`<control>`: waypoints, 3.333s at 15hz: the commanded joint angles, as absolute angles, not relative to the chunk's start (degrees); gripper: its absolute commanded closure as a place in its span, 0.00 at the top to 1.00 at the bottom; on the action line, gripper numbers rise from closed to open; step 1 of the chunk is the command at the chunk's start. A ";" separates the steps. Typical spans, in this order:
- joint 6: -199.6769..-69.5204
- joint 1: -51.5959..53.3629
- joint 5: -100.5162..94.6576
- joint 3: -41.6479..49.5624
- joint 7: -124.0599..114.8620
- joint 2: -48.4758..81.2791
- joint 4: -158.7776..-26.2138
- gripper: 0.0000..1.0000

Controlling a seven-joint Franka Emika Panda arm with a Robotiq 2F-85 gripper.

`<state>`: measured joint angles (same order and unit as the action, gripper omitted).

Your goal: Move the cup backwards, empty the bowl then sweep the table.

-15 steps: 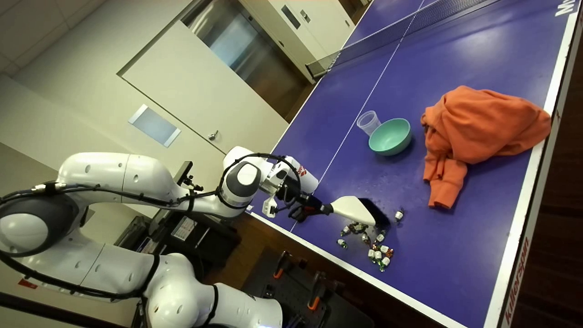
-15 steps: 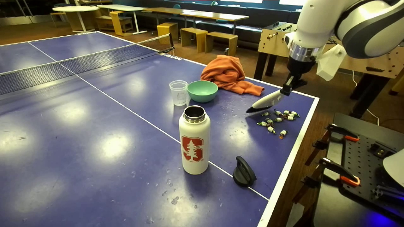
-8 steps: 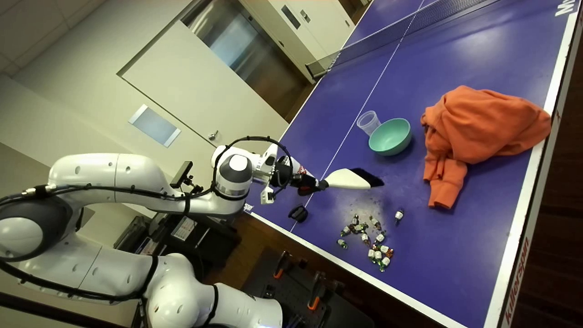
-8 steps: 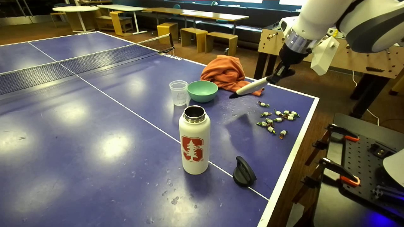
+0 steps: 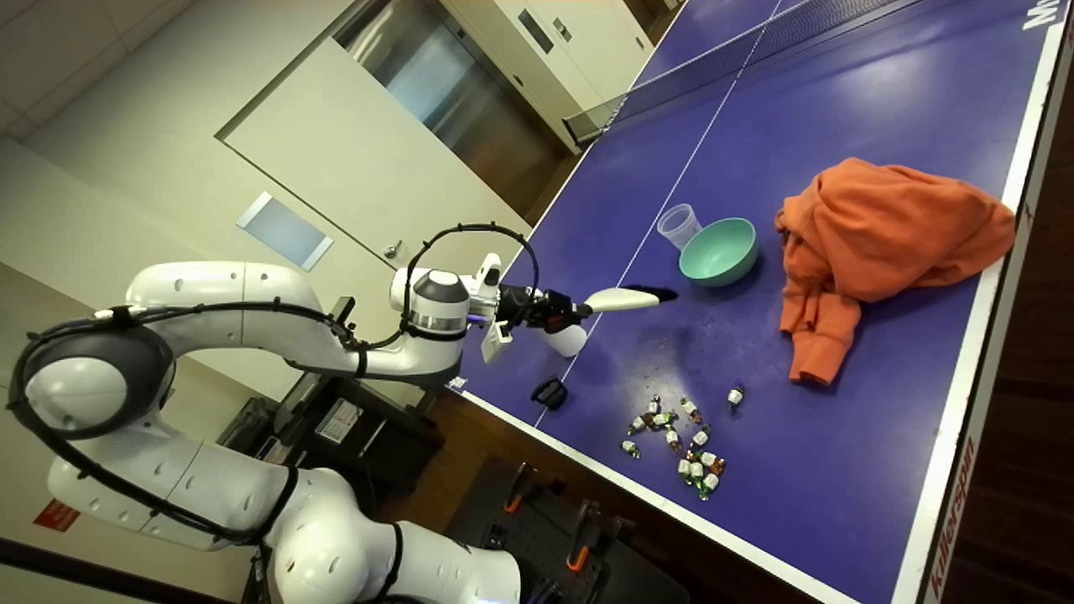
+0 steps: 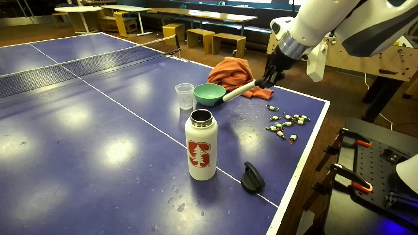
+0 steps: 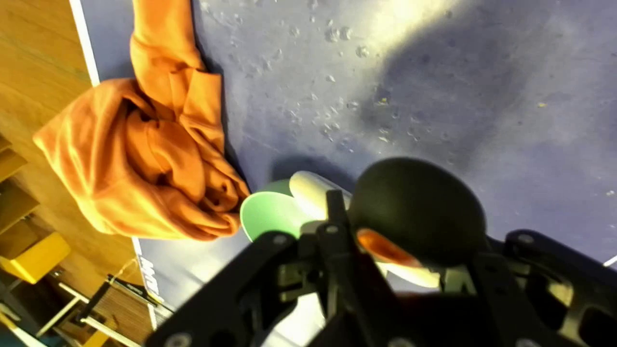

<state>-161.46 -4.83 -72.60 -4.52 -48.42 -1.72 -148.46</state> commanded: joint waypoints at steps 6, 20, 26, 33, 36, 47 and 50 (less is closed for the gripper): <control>-163.49 -0.34 -109.81 -7.91 -69.69 10.48 -133.51 0.13; -161.98 -4.60 -150.86 -11.92 -95.64 33.53 -121.94 0.13; -161.89 -9.35 -146.63 -15.16 -86.34 37.82 -120.42 0.34; -162.77 -7.91 -137.65 -12.11 -76.82 36.34 -121.60 0.93; -164.24 -7.70 -128.08 -10.79 -70.32 34.04 -123.17 1.00; -170.57 -10.70 -76.16 -8.27 -29.02 26.17 -136.24 1.00; -168.20 -13.46 -63.70 -13.11 -19.07 24.78 -137.63 1.00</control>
<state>-171.55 -10.39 -72.37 -8.46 -26.44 28.75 -134.42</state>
